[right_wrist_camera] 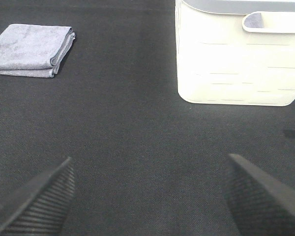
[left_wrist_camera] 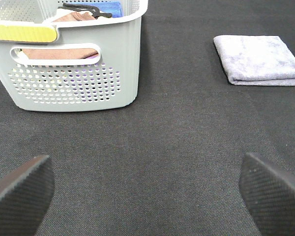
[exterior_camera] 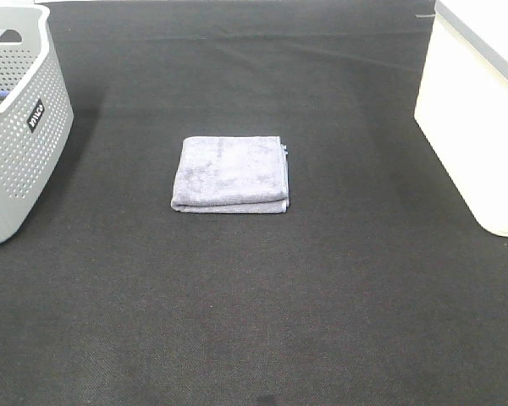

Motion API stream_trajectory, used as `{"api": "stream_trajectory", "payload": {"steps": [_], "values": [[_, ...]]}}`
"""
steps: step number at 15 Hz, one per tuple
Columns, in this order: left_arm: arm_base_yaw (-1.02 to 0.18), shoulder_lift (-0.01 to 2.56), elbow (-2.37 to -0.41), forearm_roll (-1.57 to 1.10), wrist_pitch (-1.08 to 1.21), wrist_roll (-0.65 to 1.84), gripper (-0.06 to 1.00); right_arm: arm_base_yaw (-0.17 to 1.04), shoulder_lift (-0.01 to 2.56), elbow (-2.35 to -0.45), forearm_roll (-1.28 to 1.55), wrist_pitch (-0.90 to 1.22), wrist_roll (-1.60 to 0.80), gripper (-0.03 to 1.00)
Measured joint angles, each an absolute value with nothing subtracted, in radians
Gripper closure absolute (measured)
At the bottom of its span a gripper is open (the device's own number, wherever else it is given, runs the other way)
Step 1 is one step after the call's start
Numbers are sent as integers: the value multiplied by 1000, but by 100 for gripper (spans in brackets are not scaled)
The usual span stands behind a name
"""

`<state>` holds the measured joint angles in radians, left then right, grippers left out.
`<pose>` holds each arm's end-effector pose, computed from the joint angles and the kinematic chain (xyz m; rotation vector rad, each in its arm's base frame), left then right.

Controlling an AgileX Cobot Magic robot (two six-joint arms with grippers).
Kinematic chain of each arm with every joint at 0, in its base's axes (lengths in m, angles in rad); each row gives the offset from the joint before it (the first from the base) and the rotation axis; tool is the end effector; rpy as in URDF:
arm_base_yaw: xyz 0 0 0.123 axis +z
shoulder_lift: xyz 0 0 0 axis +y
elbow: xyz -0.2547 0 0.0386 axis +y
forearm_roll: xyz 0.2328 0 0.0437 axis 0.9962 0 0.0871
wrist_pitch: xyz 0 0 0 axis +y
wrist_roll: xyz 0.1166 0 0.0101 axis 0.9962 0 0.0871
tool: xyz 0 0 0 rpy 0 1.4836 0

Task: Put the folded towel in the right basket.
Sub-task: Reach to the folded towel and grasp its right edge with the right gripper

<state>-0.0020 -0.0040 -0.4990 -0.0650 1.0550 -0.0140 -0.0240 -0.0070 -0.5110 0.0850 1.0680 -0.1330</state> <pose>0.0325 -0.0067 0.2587 -0.0093 2.0350 -0.0877 0.0303 0.0080 0.2610 -0.1158 2.0274 0.0026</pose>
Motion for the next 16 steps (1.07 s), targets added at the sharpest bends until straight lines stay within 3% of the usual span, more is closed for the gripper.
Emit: {"api": "stream_trajectory", "payload": {"steps": [16], "values": [[-2,-4,-499,-65,1055,-14,-2,-24,-7,-511,85,1068,-133,19]]}}
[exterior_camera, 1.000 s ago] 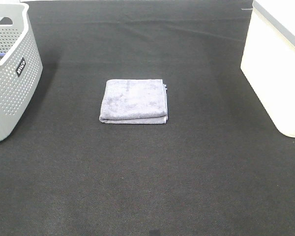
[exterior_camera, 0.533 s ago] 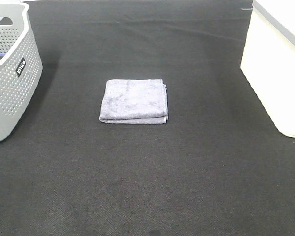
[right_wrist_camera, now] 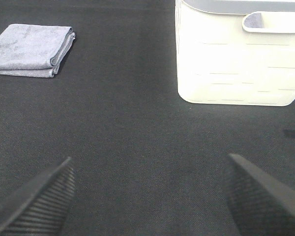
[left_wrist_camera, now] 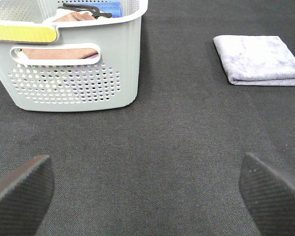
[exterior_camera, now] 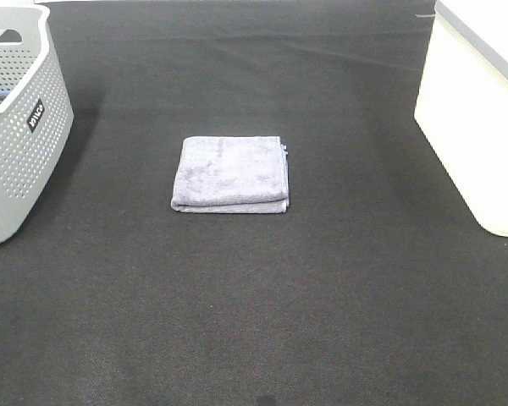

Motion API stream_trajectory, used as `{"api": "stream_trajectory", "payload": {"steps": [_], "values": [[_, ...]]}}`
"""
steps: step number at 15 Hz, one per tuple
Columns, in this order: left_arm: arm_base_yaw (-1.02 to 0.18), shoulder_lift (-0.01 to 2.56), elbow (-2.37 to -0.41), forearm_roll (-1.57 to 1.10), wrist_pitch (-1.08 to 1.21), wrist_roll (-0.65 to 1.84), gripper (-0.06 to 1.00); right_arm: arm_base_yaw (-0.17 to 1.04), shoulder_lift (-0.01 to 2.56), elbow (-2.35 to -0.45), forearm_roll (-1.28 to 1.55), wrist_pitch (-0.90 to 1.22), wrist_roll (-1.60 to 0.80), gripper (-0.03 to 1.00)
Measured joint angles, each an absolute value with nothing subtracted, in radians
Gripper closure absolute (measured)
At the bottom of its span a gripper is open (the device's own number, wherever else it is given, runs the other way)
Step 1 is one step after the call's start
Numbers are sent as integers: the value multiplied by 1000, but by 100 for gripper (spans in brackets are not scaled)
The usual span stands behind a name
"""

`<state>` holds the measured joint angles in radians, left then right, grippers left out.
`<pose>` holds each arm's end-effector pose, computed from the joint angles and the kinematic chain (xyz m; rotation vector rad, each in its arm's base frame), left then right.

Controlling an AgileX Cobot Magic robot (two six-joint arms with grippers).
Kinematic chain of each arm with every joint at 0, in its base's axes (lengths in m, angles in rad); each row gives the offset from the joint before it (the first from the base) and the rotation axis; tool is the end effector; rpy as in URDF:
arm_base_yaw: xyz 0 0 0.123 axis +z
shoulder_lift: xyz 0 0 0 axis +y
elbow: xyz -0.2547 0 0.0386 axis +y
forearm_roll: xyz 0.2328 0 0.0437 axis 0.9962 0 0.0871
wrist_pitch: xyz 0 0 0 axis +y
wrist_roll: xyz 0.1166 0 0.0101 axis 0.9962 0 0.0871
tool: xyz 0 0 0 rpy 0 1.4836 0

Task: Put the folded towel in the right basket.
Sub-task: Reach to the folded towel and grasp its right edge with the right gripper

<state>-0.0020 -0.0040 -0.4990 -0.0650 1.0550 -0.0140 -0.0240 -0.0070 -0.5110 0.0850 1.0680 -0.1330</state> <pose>0.0325 -0.0067 0.2587 -0.0093 2.0350 -0.0877 0.0303 0.0080 0.2610 -0.1158 2.0274 0.0026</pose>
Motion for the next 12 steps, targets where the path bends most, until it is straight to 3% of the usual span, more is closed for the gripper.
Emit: {"api": "stream_trajectory", "payload": {"steps": [12], "values": [[-2,-4,-499,-65,1055,-14,-2,-24,-7,-511,85,1068,-133,19]]}}
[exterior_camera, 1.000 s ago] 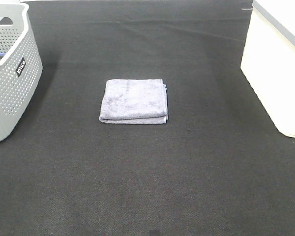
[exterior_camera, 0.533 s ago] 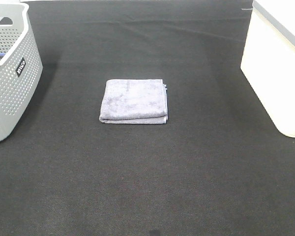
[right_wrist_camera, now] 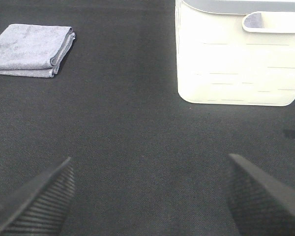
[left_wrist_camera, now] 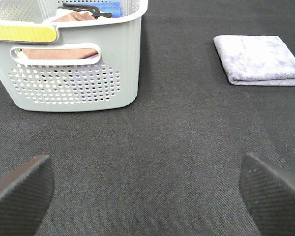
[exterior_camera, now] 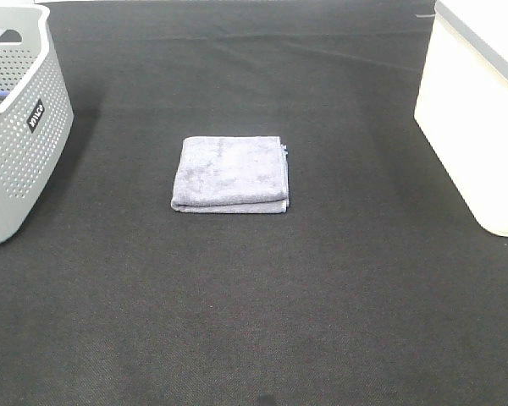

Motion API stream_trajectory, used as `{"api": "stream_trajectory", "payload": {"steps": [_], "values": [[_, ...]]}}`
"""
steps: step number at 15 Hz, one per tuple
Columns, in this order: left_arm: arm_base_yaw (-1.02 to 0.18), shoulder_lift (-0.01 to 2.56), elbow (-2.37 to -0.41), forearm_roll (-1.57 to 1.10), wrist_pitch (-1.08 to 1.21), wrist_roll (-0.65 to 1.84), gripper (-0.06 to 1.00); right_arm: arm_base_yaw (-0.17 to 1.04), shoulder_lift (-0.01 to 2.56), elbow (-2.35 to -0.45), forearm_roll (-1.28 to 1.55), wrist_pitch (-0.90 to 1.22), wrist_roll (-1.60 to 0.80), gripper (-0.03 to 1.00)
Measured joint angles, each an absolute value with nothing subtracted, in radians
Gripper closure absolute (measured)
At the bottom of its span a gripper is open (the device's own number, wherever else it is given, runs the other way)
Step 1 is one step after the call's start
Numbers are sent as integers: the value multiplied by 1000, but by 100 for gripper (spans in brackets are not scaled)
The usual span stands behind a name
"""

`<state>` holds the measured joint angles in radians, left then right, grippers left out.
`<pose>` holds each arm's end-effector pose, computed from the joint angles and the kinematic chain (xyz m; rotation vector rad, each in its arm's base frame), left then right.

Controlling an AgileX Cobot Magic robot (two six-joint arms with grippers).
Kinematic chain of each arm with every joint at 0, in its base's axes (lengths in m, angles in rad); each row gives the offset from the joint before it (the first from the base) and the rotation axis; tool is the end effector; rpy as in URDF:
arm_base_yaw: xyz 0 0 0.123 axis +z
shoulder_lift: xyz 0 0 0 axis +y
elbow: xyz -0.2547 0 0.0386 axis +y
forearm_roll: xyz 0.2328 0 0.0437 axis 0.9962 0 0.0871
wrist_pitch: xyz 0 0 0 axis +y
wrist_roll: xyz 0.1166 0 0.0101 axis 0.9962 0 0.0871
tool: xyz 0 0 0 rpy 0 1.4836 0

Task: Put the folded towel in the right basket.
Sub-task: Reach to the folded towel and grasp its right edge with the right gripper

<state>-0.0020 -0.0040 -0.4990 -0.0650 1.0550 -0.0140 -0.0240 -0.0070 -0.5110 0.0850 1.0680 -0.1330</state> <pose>0.0325 -0.0067 0.2587 -0.0093 2.0350 -0.0877 0.0303 0.0080 0.2610 -0.1158 2.0274 0.0026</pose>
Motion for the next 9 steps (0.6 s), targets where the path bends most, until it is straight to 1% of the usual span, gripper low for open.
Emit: {"api": "stream_trajectory", "payload": {"steps": [9], "values": [[-2,-4,-499,-65,1055,-14,-2,-24,-7,-511,85,1068,-133,19]]}}
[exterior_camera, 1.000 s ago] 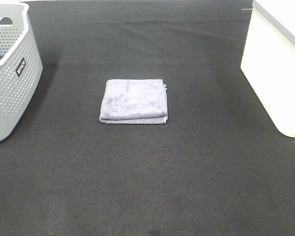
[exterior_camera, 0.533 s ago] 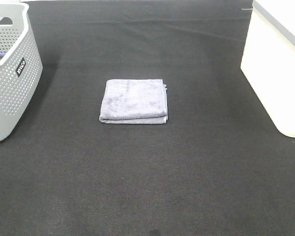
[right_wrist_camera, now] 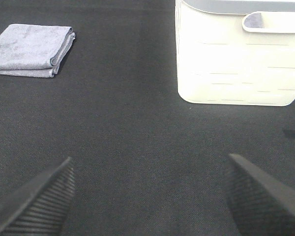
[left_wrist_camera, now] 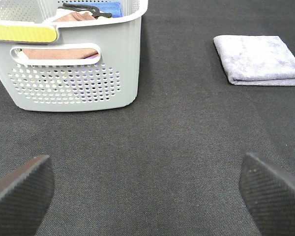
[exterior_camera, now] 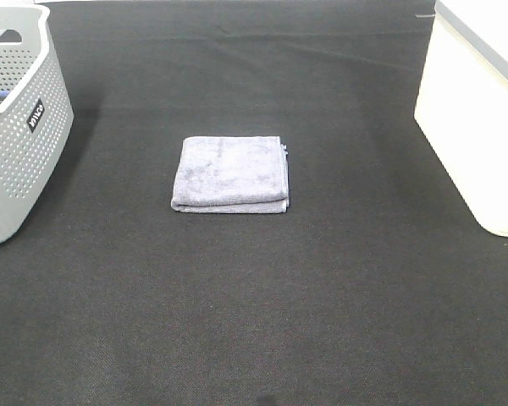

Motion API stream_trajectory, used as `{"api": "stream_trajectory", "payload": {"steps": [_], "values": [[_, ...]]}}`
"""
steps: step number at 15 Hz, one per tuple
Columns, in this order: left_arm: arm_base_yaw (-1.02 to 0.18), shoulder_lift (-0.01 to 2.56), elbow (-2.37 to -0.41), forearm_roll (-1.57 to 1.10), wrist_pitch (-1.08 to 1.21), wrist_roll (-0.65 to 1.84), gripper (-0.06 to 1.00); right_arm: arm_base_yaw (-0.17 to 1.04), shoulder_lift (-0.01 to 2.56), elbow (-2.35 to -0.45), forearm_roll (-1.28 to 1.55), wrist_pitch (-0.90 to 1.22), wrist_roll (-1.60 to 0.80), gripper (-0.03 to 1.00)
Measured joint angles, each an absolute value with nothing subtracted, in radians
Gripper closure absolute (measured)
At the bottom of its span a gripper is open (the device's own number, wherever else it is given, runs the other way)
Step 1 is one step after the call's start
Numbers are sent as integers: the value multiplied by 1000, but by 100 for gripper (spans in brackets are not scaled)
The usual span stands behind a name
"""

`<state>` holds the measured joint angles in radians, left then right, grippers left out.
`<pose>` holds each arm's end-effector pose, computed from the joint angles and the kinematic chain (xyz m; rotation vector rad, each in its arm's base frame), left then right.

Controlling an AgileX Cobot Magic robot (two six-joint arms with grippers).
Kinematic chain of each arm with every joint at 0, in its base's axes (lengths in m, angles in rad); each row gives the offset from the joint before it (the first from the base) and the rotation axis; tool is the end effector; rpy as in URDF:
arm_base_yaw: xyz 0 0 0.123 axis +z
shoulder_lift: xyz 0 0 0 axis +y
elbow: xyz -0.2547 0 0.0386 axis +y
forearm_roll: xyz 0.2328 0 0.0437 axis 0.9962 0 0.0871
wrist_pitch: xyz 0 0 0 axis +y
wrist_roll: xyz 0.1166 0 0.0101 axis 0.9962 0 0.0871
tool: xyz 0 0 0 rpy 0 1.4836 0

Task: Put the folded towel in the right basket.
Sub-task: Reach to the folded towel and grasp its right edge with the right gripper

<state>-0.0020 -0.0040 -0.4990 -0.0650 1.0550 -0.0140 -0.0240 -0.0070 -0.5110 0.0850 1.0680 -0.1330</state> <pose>0.0325 -0.0067 0.2587 -0.0093 2.0350 -0.0877 0.0303 0.0080 0.2610 -0.1158 2.0274 0.0026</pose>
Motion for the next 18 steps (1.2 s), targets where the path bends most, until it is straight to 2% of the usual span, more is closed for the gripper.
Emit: {"api": "stream_trajectory", "payload": {"steps": [18], "values": [[-2,-4,-499,-65,1055,-14,-2,-24,-7,-511,85,1068,-133,19]]}}
